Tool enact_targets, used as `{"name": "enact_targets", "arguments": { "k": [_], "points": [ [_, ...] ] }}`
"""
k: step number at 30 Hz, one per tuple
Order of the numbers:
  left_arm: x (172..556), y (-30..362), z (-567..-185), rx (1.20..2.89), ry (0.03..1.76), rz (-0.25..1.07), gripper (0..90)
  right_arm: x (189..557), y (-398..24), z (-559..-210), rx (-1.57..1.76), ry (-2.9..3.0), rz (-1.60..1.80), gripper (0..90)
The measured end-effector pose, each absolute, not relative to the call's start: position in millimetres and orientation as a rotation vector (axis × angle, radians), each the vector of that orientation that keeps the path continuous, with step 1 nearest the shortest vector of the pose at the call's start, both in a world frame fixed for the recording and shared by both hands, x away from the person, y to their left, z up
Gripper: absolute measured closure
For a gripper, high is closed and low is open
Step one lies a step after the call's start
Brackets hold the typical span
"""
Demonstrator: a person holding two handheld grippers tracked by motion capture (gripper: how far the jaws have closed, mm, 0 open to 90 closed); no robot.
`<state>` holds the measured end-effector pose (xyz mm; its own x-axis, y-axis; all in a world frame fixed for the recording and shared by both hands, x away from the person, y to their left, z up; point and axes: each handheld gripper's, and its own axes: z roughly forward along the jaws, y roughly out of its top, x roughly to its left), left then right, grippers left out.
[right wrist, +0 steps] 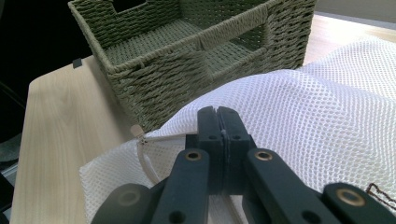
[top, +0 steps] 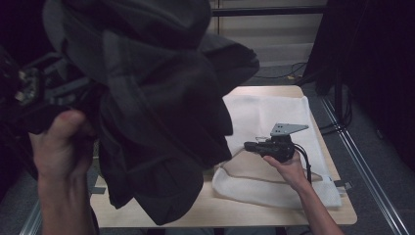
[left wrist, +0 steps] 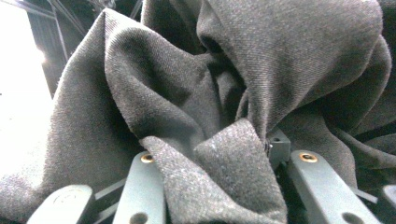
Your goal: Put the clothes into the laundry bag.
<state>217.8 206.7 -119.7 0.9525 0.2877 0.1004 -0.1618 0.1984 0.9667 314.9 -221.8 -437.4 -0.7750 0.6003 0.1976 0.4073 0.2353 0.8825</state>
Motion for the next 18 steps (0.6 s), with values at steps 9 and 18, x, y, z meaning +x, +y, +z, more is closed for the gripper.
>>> {"name": "enact_targets", "arguments": {
  "k": [9, 18],
  "points": [
    [237, 174, -190, 1.445, 0.150, 0.243, 63.2, 315, -223, -437, 0.958, 2.318, 1.577, 89.8],
    [259, 176, -262, 1.474, 0.180, 0.130, 63.2, 315, -225, -437, 0.962, 2.314, 1.586, 89.8]
  ]
}}
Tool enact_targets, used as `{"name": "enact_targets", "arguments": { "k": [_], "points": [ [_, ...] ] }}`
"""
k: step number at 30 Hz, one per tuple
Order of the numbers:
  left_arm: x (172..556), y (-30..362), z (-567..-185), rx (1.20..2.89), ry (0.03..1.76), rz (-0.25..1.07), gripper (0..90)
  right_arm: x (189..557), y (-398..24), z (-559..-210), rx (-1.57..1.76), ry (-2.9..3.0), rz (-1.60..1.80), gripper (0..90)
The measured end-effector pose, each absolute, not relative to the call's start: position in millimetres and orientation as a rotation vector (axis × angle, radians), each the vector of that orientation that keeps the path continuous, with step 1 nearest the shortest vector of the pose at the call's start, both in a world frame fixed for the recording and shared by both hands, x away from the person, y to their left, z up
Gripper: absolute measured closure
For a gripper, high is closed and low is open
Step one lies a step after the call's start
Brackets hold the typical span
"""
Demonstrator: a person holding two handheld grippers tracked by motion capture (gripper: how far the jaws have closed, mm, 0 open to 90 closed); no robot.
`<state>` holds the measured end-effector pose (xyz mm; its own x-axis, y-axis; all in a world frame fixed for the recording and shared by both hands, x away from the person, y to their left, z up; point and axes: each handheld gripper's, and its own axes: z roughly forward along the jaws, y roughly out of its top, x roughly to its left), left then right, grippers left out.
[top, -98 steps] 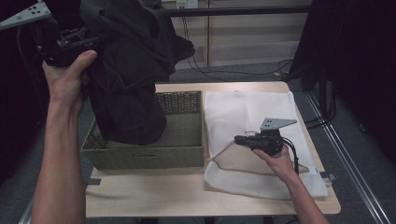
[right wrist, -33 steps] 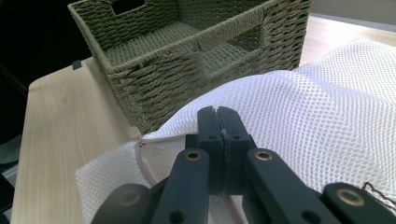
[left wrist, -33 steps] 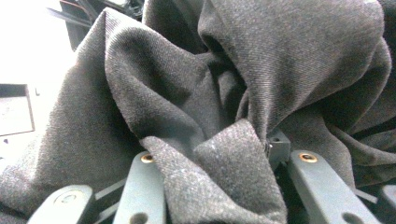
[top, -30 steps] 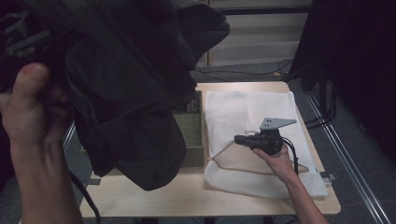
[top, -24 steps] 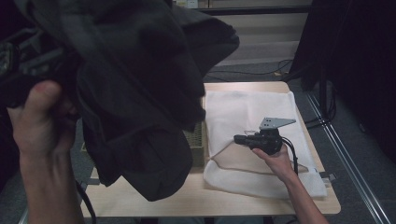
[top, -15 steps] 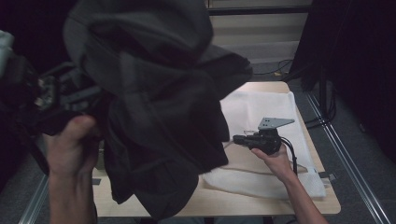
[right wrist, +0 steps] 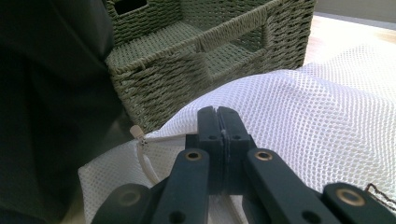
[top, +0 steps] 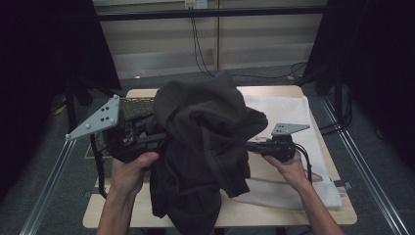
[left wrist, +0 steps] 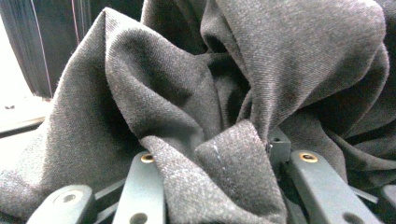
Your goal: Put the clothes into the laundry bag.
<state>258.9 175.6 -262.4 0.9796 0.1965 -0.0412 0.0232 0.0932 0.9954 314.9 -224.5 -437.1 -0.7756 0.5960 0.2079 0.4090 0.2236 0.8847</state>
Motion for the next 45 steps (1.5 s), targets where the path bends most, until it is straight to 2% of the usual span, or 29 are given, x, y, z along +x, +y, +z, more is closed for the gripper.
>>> {"name": "enact_targets", "arguments": {
  "k": [7, 11, 20, 30, 34, 38, 45],
  "points": [
    [260, 187, -300, 1.547, 0.146, 0.073, 63.1, 315, -224, -437, 0.965, 2.311, 1.584, 89.8],
    [264, 183, -329, 1.637, 0.191, 0.028, 63.2, 315, -226, -436, 0.970, 2.301, 1.591, 89.8],
    [275, 140, -379, 1.837, 0.231, -0.045, 63.2, 314, -223, -436, 0.964, 2.319, 1.576, 89.9],
    [273, 86, -391, 1.960, 0.183, -0.062, 63.0, 314, -219, -436, 0.957, 2.348, 1.556, 89.9],
    [269, 61, -408, 2.042, 0.174, -0.071, 63.0, 313, -219, -434, 0.958, 2.348, 1.558, 90.0],
    [271, 40, -430, 2.136, 0.224, -0.061, 62.9, 313, -221, -434, 0.959, 2.345, 1.552, 90.0],
    [273, 26, -479, 2.172, 0.376, -0.026, 62.3, 311, -224, -433, 0.966, 2.347, 1.550, 90.0]
  ]
}}
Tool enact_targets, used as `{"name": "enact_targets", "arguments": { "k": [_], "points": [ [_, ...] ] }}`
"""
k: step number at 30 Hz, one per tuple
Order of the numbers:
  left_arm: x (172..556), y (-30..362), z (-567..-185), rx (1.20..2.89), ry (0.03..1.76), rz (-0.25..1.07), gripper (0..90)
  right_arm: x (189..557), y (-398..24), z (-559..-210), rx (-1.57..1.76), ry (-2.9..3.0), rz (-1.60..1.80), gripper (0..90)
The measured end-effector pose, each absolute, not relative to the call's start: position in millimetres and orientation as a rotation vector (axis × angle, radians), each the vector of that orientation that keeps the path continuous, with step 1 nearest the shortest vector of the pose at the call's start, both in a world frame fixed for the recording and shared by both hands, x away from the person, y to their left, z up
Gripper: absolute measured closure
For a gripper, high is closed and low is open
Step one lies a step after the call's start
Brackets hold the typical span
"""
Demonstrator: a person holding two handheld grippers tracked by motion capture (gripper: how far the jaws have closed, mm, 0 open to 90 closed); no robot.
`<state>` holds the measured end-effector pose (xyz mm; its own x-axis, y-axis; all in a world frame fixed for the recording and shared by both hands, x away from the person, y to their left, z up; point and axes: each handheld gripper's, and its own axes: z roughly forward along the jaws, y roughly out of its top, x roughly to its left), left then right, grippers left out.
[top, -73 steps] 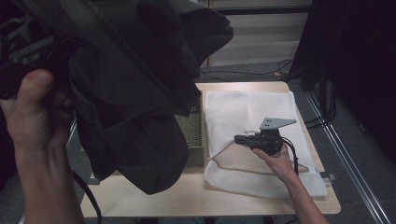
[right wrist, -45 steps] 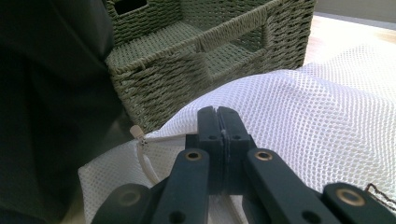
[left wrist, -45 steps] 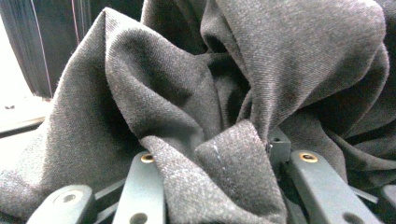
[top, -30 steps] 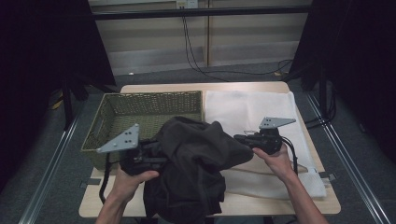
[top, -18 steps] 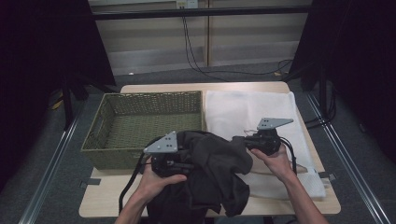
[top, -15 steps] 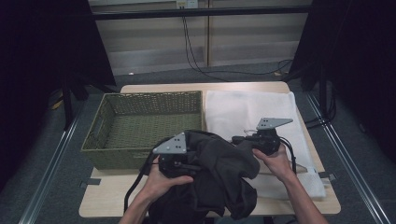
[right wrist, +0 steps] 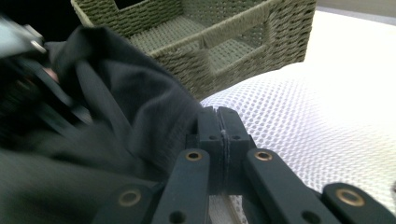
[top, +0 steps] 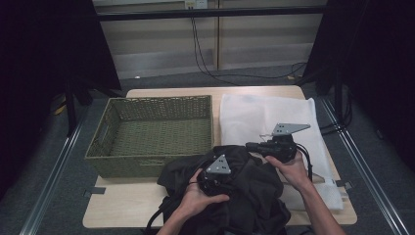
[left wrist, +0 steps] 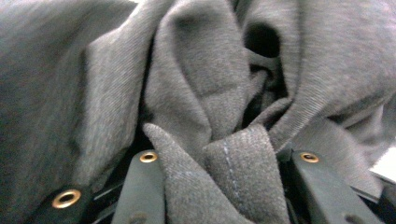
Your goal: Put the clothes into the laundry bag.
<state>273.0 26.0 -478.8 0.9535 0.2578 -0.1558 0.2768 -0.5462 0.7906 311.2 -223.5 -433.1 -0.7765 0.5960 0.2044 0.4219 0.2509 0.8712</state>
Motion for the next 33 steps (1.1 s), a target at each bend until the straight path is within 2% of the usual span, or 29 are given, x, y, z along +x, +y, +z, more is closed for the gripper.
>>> {"name": "enact_targets", "arguments": {
  "k": [3, 8, 15, 25, 28, 30, 32, 33],
  "points": [
    [272, 28, -488, 2.122, 0.403, -0.035, 61.6, 310, -221, -436, 0.964, 2.361, 1.519, 89.9],
    [273, 27, -487, 2.141, 0.397, -0.045, 61.3, 310, -223, -441, 0.982, 2.357, 1.522, 88.1],
    [274, 27, -487, 2.142, 0.395, -0.045, 61.2, 301, -238, -437, 1.005, 2.323, 1.474, 60.5],
    [273, 27, -487, 2.142, 0.401, -0.044, 60.9, 287, -262, -448, 1.056, 2.353, 1.316, 47.0],
    [273, 27, -487, 2.143, 0.401, -0.045, 60.6, 289, -259, -458, 1.074, 2.380, 1.293, 48.7],
    [273, 26, -486, 2.141, 0.409, -0.040, 60.2, 292, -257, -460, 1.069, 2.385, 1.289, 59.3],
    [273, 26, -486, 2.139, 0.412, -0.041, 60.0, 294, -256, -460, 1.072, 2.389, 1.297, 76.3],
    [274, 26, -485, 2.140, 0.414, -0.037, 60.0, 294, -256, -459, 1.082, 2.368, 1.311, 81.5]
  ]
}}
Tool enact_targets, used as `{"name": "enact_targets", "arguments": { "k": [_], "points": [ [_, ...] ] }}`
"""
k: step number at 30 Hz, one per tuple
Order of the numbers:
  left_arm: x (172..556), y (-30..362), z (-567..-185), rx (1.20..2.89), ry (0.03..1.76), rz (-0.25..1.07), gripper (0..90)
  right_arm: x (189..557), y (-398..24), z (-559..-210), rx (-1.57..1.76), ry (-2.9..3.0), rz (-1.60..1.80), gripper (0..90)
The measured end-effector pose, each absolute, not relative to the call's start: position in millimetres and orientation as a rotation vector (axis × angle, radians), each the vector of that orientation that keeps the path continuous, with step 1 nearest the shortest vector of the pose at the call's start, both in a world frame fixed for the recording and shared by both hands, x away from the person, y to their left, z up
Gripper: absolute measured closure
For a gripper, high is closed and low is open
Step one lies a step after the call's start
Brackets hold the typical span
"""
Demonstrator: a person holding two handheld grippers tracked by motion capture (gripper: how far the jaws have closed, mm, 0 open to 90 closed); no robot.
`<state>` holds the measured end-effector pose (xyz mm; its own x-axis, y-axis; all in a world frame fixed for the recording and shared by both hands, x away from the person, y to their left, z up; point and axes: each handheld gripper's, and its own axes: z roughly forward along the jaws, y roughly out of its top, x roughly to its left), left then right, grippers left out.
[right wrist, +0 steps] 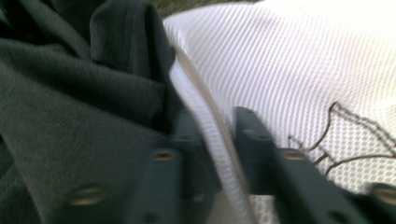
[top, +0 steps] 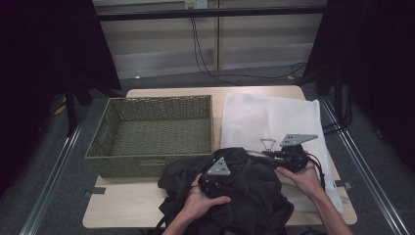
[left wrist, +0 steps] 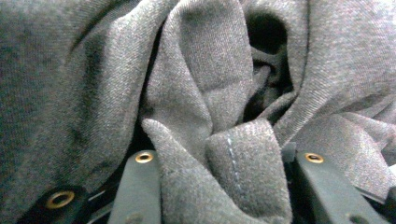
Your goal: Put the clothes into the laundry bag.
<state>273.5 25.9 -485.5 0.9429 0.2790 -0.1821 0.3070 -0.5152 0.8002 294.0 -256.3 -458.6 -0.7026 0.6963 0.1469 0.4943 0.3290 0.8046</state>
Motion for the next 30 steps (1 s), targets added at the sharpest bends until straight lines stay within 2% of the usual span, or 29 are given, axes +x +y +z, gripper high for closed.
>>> {"name": "enact_targets", "arguments": {
  "k": [1, 9, 18, 21, 24, 27, 29, 30],
  "points": [
    [274, 25, -485, 2.140, 0.417, -0.039, 59.9, 294, -257, -457, 1.082, 2.363, 1.331, 86.0],
    [274, 15, -479, 2.106, 0.435, -0.007, 58.6, 293, -259, -435, 1.066, 2.296, 1.441, 88.3],
    [257, 34, -444, 1.997, 0.354, -0.065, 38.7, 296, -261, -437, 1.084, 2.274, 1.457, 88.6],
    [253, 43, -422, 1.946, 0.303, -0.072, 39.2, 296, -262, -437, 1.087, 2.268, 1.462, 88.6],
    [245, 37, -405, 1.968, 0.180, -0.051, 50.5, 296, -262, -437, 1.090, 2.266, 1.464, 88.6],
    [245, 17, -408, 1.985, 0.084, -0.099, 53.8, 296, -262, -438, 1.088, 2.262, 1.470, 88.6],
    [246, 1, -418, 2.031, 0.038, -0.121, 53.1, 296, -262, -438, 1.095, 2.259, 1.472, 88.6],
    [248, -6, -426, 2.044, 0.013, -0.149, 47.0, 296, -262, -438, 1.092, 2.261, 1.472, 88.7]
  ]
}}
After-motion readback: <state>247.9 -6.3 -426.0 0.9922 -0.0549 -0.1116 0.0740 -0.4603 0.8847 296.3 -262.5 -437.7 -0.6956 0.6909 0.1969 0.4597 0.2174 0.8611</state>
